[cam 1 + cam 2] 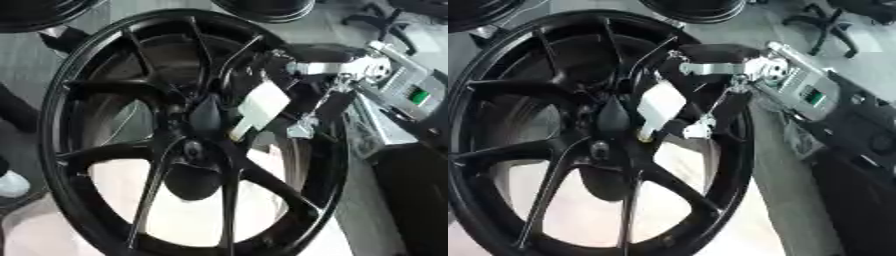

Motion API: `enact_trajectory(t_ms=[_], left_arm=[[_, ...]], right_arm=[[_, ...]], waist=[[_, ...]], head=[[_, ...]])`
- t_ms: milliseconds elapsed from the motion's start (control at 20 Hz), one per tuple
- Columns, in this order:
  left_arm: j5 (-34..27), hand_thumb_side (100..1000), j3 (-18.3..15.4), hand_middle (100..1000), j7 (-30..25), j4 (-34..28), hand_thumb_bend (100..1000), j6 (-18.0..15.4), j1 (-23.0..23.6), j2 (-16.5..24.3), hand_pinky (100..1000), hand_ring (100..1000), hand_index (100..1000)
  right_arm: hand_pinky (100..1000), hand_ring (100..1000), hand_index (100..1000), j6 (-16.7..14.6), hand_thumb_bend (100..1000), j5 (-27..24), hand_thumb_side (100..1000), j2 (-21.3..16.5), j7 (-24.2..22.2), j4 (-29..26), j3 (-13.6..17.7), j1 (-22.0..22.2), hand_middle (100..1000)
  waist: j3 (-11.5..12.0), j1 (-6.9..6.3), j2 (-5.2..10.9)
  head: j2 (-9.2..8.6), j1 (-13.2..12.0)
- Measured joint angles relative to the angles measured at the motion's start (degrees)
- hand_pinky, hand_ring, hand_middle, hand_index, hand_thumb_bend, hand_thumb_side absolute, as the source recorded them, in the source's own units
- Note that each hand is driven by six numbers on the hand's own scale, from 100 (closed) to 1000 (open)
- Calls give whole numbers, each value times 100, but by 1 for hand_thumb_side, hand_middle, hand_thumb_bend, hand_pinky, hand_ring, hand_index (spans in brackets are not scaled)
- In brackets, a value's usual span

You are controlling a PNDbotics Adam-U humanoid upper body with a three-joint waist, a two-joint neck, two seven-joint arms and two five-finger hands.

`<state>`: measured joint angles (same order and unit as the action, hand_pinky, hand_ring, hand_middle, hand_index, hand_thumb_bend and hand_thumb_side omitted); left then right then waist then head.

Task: Pull the pin out of the wheel hub.

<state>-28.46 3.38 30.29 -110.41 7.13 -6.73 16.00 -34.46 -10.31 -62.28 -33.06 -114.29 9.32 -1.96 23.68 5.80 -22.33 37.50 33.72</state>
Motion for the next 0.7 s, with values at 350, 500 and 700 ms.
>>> enact_trajectory(t_ms=[350, 500, 700], left_arm=[[0, 1000, 1, 634, -11, 28, 436, 11, 14, 0, 691, 710, 788], [0, 1000, 1, 635, -19, 29, 438, 19, 15, -13, 692, 710, 788], [5, 1000, 2, 635, -19, 30, 437, 20, 22, -40, 692, 709, 788]], right_arm=[[853, 190, 564, 46, 100, -246, 172, -17, -58, 0, 66, 49, 205], [861, 188, 567, 85, 100, -492, 162, -21, -99, 0, 108, 48, 205], [869, 186, 569, 153, 100, -990, 155, -36, -167, 0, 217, 51, 203]], waist=[[-23, -3, 9], [-48, -3, 9], [-98, -4, 9]], head=[[15, 11], [19, -25], [99, -144]])
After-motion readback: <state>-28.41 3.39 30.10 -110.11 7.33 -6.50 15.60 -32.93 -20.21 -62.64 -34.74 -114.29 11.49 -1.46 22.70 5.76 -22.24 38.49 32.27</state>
